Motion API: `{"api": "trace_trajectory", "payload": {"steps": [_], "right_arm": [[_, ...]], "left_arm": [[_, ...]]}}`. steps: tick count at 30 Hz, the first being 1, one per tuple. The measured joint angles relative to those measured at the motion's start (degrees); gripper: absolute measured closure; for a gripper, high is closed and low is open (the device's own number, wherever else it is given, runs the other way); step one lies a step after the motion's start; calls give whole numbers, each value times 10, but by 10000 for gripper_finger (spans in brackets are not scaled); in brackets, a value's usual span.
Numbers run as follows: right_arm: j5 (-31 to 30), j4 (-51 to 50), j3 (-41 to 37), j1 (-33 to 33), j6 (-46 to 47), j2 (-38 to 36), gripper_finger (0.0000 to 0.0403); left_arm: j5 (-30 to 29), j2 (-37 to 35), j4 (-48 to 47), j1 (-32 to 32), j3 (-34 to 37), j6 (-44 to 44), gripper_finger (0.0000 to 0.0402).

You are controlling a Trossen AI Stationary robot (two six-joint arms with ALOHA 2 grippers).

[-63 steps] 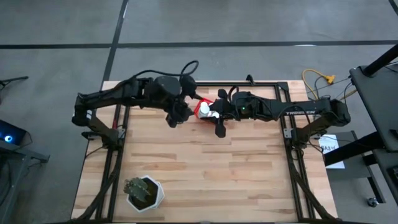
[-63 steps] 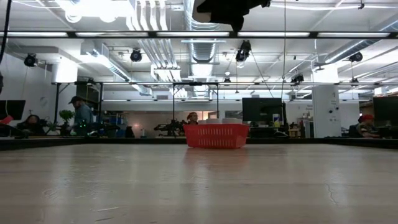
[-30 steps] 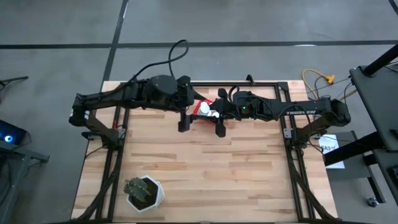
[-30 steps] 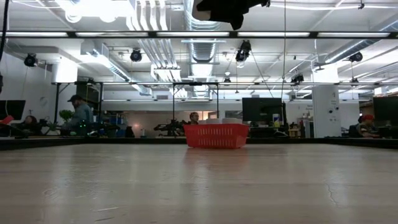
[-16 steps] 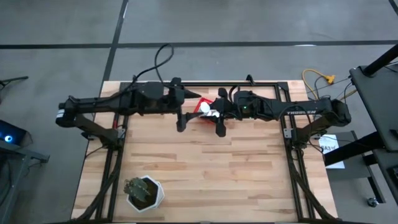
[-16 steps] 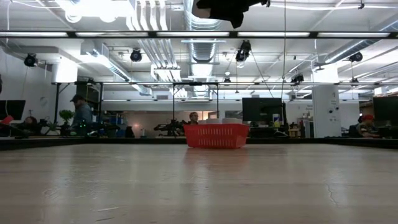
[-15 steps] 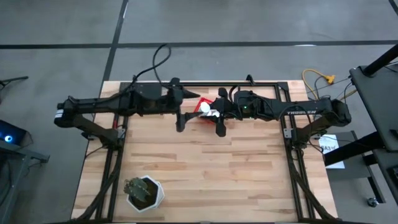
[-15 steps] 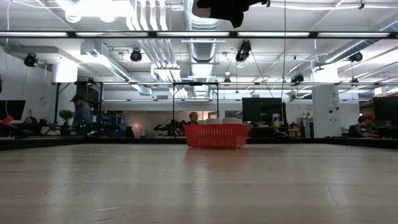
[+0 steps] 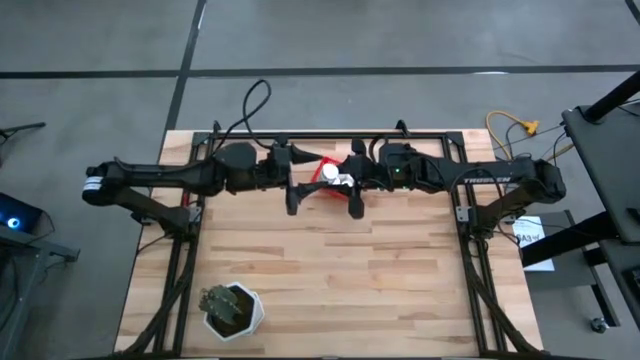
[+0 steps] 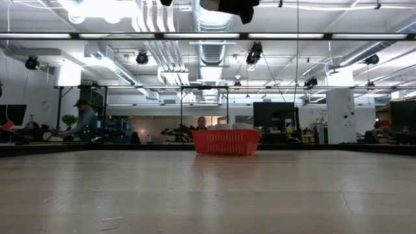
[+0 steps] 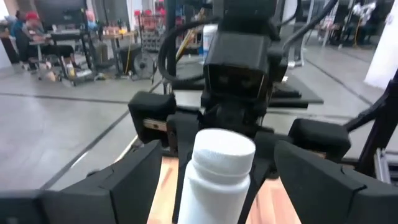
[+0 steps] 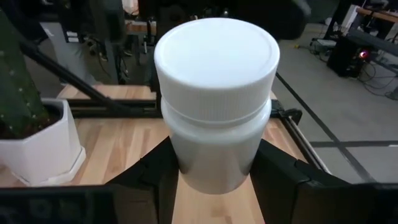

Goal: Pick and place pill bottles into a basket
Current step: Put the white pill bottle into the red bin

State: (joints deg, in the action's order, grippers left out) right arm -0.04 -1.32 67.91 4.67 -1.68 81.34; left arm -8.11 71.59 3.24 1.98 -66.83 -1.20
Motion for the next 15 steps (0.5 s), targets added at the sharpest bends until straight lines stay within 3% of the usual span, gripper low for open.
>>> {"api": "trace_trajectory", "payload": {"steps": [15], "right_arm": [[1,-18,20,0,-5,-1,251]], "left_arm": [[13,37,40,0,-13,0,109]]}}
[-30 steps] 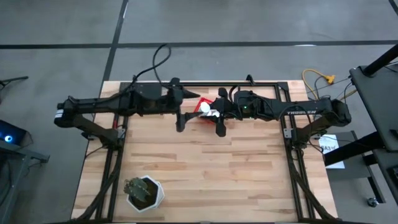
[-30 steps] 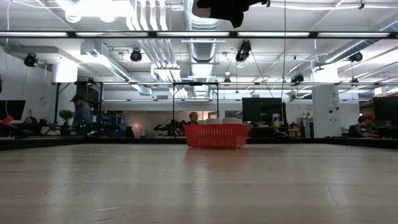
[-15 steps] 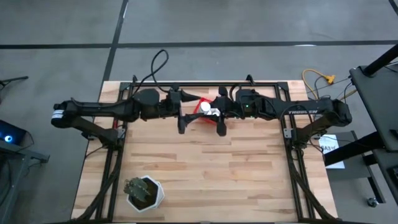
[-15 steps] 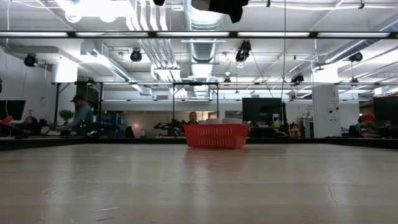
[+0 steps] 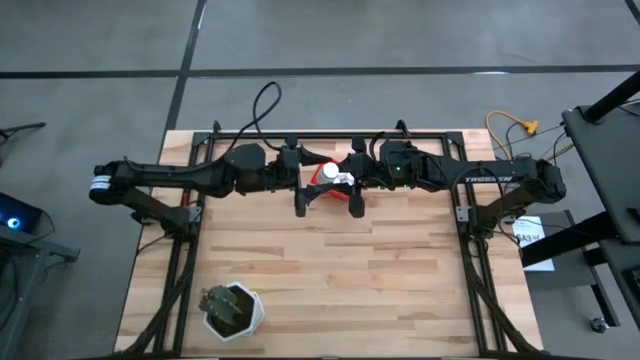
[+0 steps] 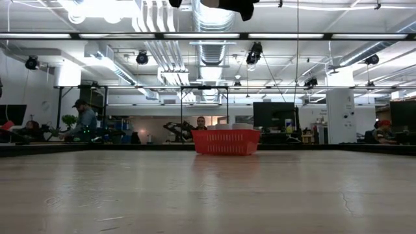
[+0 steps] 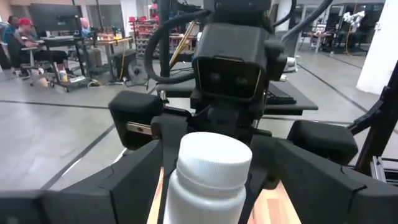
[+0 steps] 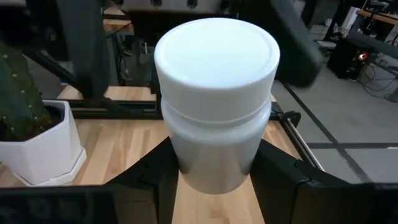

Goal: Pick and place pill bottles into a basket
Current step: Put the white pill bottle into the red bin

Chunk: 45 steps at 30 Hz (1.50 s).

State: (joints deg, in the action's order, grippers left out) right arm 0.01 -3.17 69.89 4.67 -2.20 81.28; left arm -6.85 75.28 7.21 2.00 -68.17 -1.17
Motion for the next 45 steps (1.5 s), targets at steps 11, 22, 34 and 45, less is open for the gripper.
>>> {"api": "trace_trajectory", "payload": {"steps": [11,22,34,45], "right_arm": [[0,0,0,0,0,0,251],[0,0,0,0,-8,0,252],[0,0,0,0,-8,0,252],[0,0,0,0,-8,0,252]], "left_arm": [[9,12,3,1,-5,0,109],[9,15,-1,3,-4,0,109],[9,15,1,3,-4,0,122],[9,15,-2,3,-10,6,166]]}}
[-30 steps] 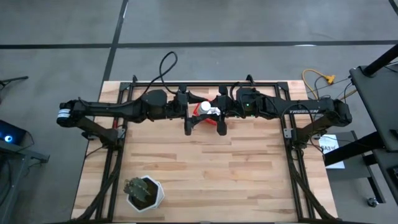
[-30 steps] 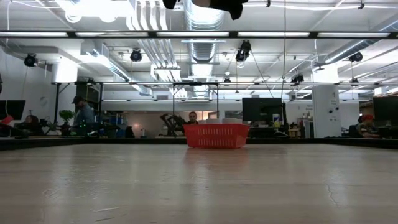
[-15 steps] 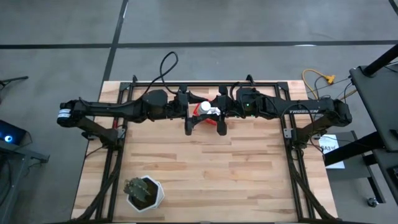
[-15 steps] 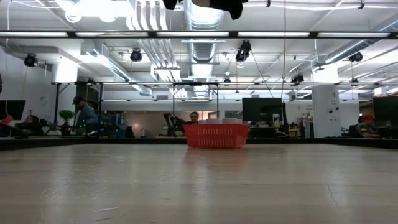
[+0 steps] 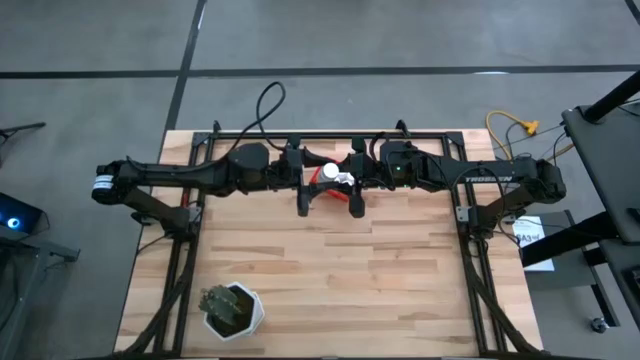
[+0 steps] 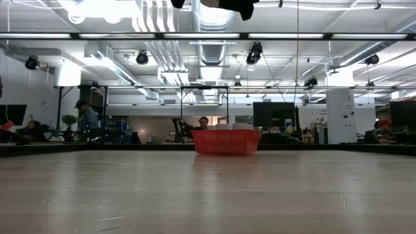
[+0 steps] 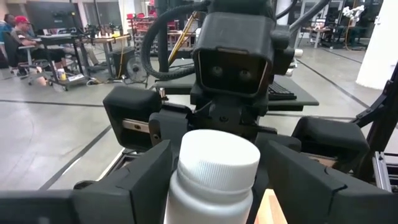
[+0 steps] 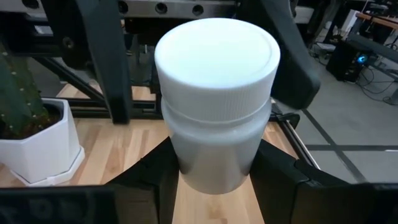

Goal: Pick and place pill bottles into a basket
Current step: Put the white pill bottle into the red bin

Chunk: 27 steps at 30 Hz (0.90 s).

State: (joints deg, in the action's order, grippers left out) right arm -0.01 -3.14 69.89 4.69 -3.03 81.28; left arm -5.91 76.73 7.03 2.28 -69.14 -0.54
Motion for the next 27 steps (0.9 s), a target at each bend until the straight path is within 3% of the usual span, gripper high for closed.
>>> {"api": "trace_trajectory", "payload": {"steps": [5,13,21,27], "right_arm": [[0,0,0,0,0,0,252],[0,0,0,0,-1,0,252],[1,-1,0,0,-2,1,252],[1,-1,0,0,-2,1,252]], "left_arm": [[9,0,-14,2,-14,24,167],[26,0,-200,12,-116,67,167],[78,18,-394,36,-252,70,167],[121,72,-585,53,-410,85,158]]}}
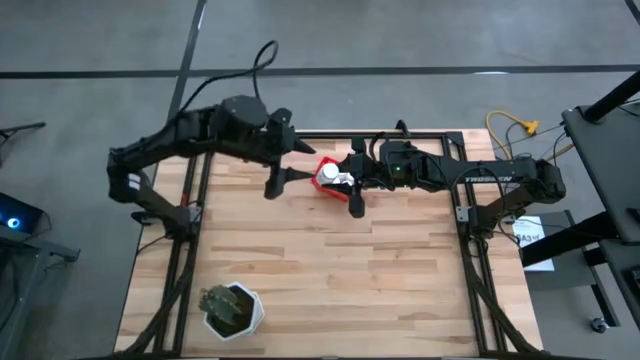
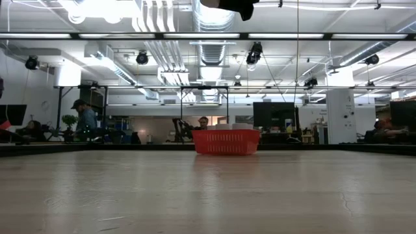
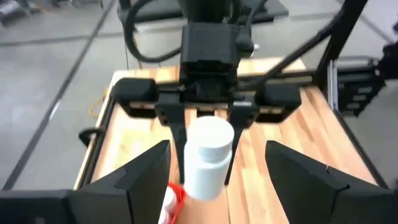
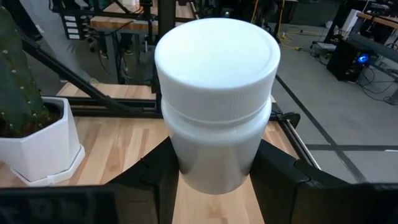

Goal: Pick and place pill bottles into a basket
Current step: Put the white pill bottle into the red bin

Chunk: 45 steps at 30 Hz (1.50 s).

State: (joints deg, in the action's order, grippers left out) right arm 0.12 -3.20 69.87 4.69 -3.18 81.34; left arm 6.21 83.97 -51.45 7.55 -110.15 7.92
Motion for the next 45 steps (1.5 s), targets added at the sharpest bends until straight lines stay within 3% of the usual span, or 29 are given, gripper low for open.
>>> {"api": "trace_trajectory", "payload": {"steps": [6,11,33,45], "right_arm": [[1,0,0,0,0,0,252],[1,1,0,0,0,0,252],[4,-15,-1,0,2,7,249],[34,-22,2,0,17,61,250]], "left_arm": [[9,75,-120,3,-141,16,131],[27,114,-149,3,-198,30,123],[54,141,-186,2,-197,30,123],[53,143,-209,2,-160,30,123]]}}
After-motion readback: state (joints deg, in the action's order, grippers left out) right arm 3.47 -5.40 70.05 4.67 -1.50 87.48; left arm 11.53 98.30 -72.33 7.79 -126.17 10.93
